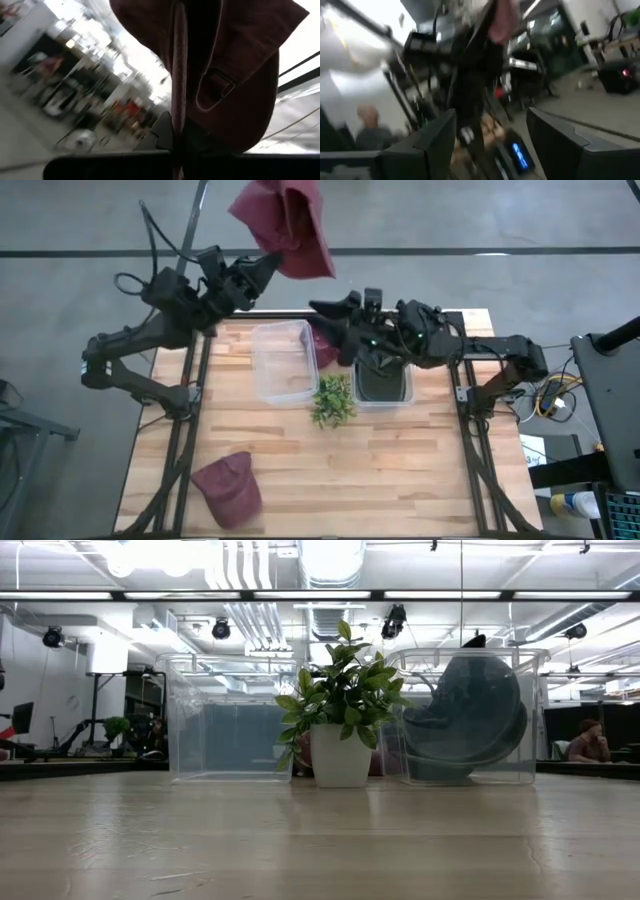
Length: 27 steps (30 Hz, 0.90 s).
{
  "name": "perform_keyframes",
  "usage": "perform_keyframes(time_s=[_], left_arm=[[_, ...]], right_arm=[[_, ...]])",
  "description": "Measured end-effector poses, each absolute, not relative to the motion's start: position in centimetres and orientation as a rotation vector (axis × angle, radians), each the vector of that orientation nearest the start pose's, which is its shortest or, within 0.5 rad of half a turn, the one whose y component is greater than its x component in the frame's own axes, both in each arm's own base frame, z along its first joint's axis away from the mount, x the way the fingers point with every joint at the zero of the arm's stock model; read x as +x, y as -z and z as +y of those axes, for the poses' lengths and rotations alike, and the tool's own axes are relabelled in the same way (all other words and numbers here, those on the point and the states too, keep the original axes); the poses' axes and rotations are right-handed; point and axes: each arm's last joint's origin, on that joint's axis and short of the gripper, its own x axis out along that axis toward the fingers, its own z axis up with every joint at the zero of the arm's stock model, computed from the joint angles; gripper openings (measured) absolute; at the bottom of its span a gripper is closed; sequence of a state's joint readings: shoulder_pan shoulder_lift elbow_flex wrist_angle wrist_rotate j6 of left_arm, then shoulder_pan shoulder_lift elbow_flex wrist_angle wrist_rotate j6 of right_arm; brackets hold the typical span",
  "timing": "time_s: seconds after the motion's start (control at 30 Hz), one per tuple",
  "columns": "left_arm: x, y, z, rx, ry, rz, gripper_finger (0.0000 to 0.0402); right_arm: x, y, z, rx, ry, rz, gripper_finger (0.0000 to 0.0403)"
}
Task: Pick & Place hat
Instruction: Put the bottom right red cap into the left transparent bin
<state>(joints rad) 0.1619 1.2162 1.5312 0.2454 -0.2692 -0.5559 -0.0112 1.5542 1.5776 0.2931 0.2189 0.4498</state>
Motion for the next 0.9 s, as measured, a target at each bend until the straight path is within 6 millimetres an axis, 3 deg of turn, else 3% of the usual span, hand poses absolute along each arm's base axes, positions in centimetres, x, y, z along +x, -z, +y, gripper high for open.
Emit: perform_keyframes(time_s=[0.17, 0.33, 0.53, 0.9], left_arm=[[20.5, -53.2, 4.2, -0.658, -0.324, -0.503, 0.0006], [19.2, -51.6, 4.1, -0.867, -0.401, -0.335, 0.0006], [17.3, -49.2, 3.6, -1.009, -0.64, -0.191, 0.0006], [17.0, -45.5, 1.6, -1.223, -0.816, 0.083, 0.0006]], right_arm=[[32.8, -46.9, 0.5, 0.347, 0.138, -0.228, 0.0251], [29.8, -48.3, 1.2, 0.249, 0.124, -0.176, 0.0246], [26.0, -50.3, 1.0, 0.154, 0.135, -0.209, 0.0236], [21.4, -52.6, 0.6, 0.058, 0.17, -0.299, 0.0231]])
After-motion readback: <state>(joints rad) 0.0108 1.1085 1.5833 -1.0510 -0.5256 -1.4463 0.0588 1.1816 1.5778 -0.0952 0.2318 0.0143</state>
